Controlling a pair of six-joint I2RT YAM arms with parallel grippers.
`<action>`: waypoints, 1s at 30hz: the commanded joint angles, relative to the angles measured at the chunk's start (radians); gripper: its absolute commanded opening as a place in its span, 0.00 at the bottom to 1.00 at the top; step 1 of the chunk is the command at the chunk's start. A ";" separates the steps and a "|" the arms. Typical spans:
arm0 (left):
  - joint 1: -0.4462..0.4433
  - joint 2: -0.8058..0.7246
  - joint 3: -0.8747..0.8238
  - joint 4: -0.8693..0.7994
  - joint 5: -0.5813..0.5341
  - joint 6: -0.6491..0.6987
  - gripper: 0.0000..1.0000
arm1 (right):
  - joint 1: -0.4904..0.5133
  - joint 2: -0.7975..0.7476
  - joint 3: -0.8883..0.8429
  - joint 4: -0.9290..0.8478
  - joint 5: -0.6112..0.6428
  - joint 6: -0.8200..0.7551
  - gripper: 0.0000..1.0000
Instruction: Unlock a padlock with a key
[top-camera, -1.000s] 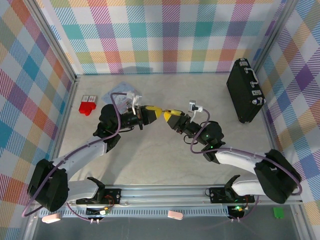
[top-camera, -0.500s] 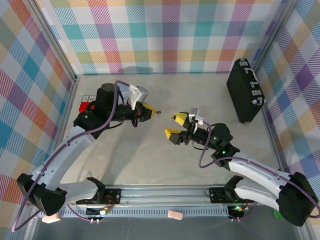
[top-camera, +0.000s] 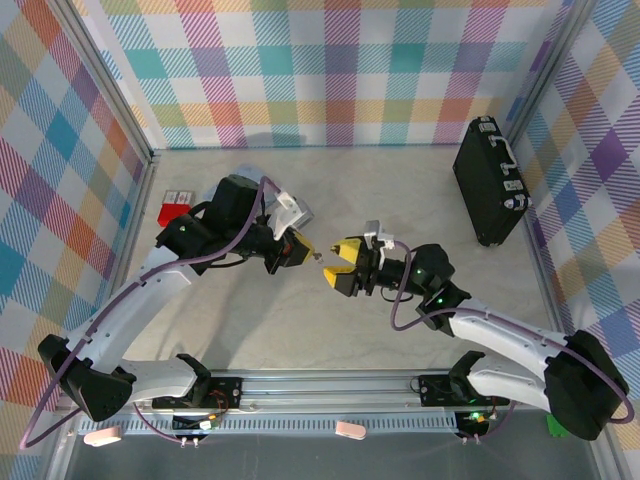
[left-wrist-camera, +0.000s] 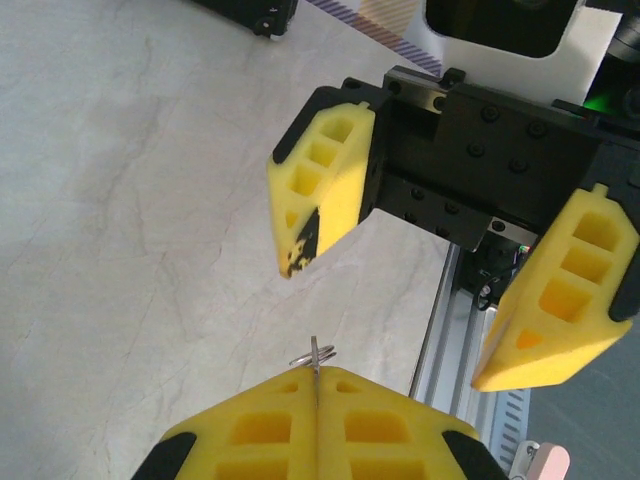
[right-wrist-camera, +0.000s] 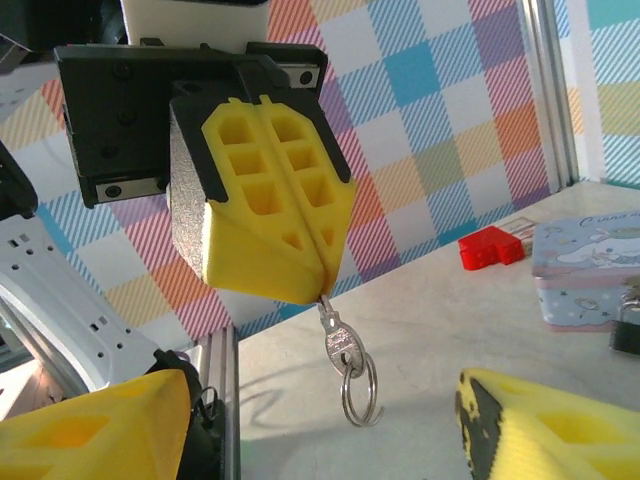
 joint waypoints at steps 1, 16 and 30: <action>-0.008 0.001 0.030 -0.029 0.007 0.024 0.00 | 0.000 0.038 0.029 0.100 -0.066 0.067 0.65; -0.009 0.007 0.024 -0.039 0.033 0.027 0.00 | 0.000 0.163 0.079 0.191 -0.130 0.130 0.42; -0.010 0.020 0.033 -0.028 0.027 0.027 0.00 | -0.001 0.175 0.071 0.194 -0.144 0.132 0.26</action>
